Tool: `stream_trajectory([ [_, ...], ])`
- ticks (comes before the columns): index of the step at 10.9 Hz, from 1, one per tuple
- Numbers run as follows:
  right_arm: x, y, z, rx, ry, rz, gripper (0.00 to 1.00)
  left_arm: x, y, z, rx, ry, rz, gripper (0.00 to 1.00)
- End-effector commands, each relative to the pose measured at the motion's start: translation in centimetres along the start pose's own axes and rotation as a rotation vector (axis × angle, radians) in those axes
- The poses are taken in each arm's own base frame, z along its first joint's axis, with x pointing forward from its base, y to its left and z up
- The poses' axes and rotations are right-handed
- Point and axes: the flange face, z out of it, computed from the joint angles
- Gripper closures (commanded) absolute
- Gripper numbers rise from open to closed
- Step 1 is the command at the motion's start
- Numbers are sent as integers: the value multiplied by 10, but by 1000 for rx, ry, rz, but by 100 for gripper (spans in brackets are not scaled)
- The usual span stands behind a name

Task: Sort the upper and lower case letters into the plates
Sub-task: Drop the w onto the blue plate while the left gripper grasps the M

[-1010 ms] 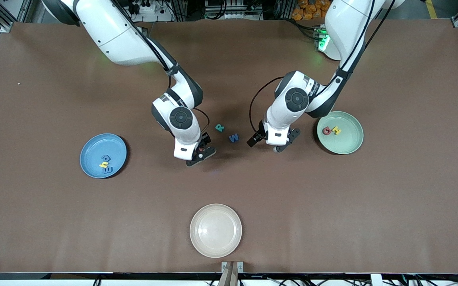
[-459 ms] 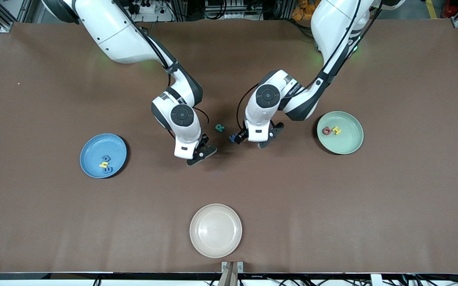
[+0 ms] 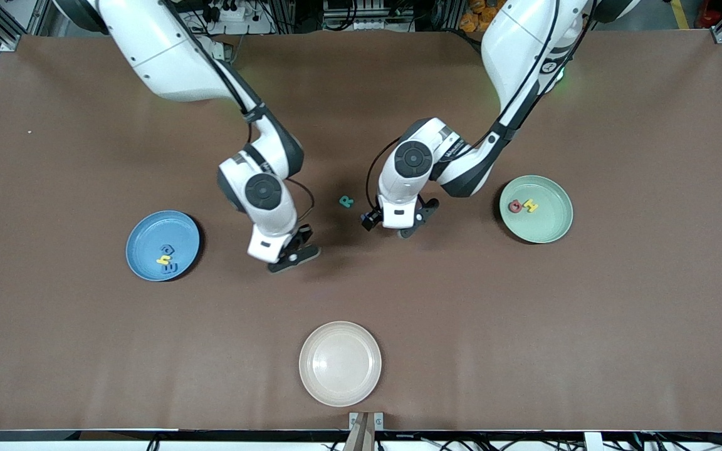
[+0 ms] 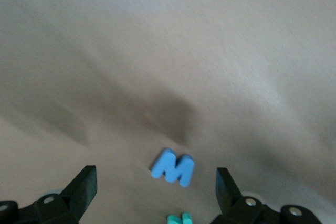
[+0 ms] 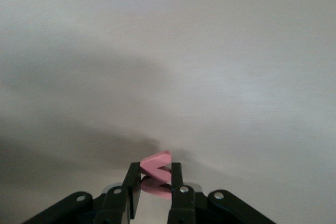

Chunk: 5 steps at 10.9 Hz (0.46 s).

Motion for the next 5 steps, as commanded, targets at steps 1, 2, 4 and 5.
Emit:
stream_trajectory([
  [1,0,62,-32,-51,3,84,100,-12,15,3,-3,27,44,0],
  [2,-1,83,-33,-68,-9,115,100,-16,13,14,15,56,91,0],
  [4,-7,119,-35,-94,-47,182,100,-17,7,32,50,86,138,0],
  [5,-14,143,-41,-104,-90,219,100,-17,5,39,60,96,174,0],
])
